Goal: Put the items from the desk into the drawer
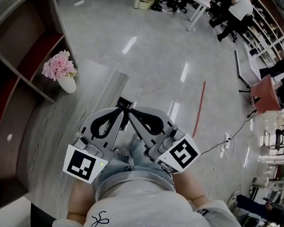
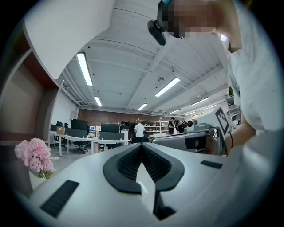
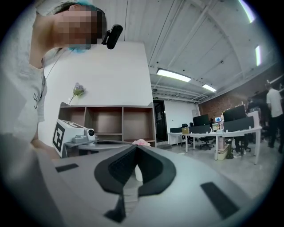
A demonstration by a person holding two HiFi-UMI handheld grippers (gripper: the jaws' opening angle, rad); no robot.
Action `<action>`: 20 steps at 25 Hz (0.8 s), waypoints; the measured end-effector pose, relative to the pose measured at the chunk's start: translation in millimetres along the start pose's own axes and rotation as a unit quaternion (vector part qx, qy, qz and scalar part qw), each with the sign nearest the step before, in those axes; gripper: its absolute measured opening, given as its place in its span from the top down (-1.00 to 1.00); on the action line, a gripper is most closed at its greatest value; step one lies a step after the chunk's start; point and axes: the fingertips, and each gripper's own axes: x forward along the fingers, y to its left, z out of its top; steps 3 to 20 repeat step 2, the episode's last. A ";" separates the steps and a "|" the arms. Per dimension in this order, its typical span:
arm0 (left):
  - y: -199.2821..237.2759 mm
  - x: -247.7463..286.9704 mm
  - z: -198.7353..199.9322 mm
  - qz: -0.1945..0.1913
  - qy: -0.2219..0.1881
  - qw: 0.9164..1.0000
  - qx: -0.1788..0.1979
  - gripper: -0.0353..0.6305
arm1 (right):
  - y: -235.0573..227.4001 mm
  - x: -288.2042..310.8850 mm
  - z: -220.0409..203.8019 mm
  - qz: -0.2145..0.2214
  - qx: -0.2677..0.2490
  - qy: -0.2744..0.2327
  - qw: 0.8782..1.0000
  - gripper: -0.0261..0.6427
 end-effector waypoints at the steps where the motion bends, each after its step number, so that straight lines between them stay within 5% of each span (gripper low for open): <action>1: 1.8 -0.8 0.1 0.001 -0.001 1.000 -0.001 0.86 | 0.4 1.8 0.2 0.001 0.000 -0.001 1.000 0.90; 20: 3.6 -1.7 0.2 0.003 -0.002 1.000 -0.002 0.86 | 0.9 3.6 0.4 0.001 0.000 -0.001 1.000 0.90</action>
